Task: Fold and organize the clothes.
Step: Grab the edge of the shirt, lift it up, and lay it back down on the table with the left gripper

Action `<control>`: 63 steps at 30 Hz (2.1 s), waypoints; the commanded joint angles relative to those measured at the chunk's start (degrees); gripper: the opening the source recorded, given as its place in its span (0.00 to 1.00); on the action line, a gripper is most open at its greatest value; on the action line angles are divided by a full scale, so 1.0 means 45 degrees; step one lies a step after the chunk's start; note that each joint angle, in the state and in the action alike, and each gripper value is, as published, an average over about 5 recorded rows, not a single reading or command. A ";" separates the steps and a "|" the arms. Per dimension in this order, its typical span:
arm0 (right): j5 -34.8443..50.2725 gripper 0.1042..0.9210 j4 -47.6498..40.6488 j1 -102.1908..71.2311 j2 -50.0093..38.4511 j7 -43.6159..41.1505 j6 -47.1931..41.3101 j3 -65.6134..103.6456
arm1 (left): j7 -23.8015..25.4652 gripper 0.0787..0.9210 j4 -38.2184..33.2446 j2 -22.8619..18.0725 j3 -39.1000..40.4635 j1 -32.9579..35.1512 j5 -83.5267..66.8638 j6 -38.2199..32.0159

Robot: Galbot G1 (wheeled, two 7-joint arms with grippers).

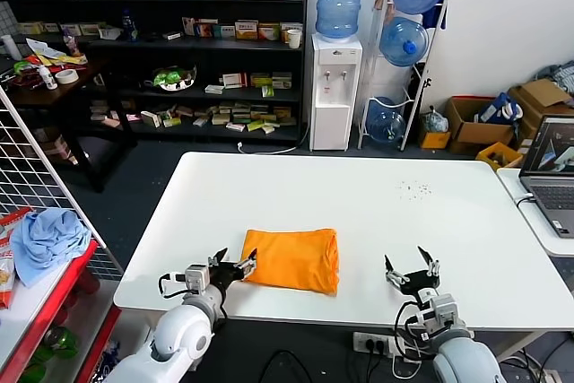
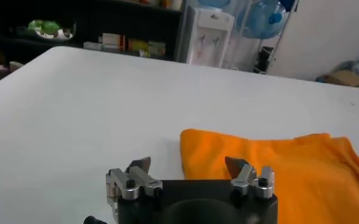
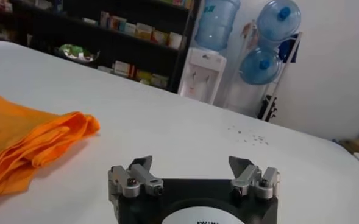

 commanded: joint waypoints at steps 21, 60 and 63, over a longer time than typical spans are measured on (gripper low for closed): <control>-0.0014 0.88 -0.0006 0.0061 0.0040 -0.0053 -0.0060 -0.0052 | 0.1081 0.86 0.1315 -0.0186 -0.0210 -0.1044 -0.1839 0.1261; 0.0209 0.88 0.0011 0.0765 0.0071 -0.0023 -0.0122 -0.0585 | 0.0172 0.05 0.0122 0.2435 -0.2980 0.0590 -0.1772 0.1154; 0.0241 0.88 -0.0016 0.0885 0.0084 -0.0028 -0.0127 -0.0666 | 0.0065 0.05 0.0465 0.3114 -0.3523 0.0545 -0.1200 0.1165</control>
